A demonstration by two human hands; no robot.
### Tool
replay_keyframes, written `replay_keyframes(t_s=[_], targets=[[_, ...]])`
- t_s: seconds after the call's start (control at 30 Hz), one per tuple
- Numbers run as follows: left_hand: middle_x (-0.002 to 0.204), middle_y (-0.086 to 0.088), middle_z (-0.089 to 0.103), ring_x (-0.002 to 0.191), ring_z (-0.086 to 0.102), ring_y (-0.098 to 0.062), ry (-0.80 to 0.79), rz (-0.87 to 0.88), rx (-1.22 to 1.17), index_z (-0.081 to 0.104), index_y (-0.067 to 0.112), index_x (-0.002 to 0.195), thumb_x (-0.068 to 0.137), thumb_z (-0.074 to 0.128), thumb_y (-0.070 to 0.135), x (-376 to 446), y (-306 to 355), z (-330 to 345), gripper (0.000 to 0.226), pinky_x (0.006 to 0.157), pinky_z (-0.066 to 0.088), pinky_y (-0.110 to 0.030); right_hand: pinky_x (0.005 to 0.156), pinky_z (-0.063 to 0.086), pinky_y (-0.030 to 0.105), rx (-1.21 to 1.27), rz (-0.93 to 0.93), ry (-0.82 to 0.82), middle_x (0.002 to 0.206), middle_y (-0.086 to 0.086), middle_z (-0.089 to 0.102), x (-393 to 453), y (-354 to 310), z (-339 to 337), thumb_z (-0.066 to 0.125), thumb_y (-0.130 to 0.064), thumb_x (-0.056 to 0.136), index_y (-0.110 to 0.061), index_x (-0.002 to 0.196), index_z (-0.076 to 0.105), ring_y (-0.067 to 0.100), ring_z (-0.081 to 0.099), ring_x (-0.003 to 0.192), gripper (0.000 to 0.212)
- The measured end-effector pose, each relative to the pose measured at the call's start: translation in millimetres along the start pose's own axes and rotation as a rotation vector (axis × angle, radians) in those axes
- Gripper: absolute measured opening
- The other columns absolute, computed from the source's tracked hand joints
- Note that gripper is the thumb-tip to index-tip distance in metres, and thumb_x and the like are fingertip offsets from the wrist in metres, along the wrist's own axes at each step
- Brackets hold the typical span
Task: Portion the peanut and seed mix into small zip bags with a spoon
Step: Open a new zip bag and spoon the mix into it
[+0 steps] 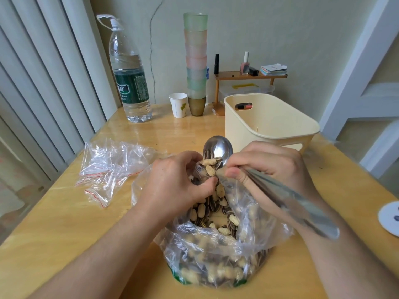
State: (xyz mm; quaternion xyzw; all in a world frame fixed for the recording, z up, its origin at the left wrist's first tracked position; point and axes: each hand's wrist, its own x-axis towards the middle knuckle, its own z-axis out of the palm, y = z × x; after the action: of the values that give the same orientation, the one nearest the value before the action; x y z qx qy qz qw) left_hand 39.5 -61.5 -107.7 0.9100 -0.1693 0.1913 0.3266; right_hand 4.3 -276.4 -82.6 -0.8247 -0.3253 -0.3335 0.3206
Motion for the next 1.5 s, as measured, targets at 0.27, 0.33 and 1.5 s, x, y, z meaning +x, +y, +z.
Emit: replay_keyframes(t_s=[0.27,0.33,1.5], targets=[[0.082,0.024,0.072,0.08,0.069,0.009,0.053,-0.092,-0.136,0.073,0.035,0.111,0.07,0.085,0.055,0,0,-3,0.047,0.074,0.054,-0.011,0.066,0.051,0.026,0.026,-0.053,0.046,0.085,0.003,0.071,2,1,-1,0.076,-0.024,0.094,-0.006,0.091,0.082,0.015,0.068,0.078,0.019],[0.083,0.022,0.074,0.075,0.07,0.007,0.066,-0.12,-0.202,0.073,0.035,0.109,0.071,0.087,0.05,0,1,-2,0.044,0.074,0.058,-0.017,0.063,0.052,0.031,0.006,-0.061,0.087,0.084,0.005,0.071,1,0,-1,0.077,-0.022,0.093,-0.005,0.09,0.082,0.017,0.068,0.076,0.018],[0.109,0.006,0.08,0.106,0.076,-0.016,0.199,-0.042,-0.645,0.07,0.029,0.123,0.073,0.092,0.041,1,-16,-7,0.056,0.096,0.06,-0.046,0.063,0.054,0.037,0.247,0.289,0.397,0.075,-0.014,0.066,-2,3,9,0.065,-0.031,0.103,-0.03,0.091,0.072,0.017,0.067,0.067,0.014]])
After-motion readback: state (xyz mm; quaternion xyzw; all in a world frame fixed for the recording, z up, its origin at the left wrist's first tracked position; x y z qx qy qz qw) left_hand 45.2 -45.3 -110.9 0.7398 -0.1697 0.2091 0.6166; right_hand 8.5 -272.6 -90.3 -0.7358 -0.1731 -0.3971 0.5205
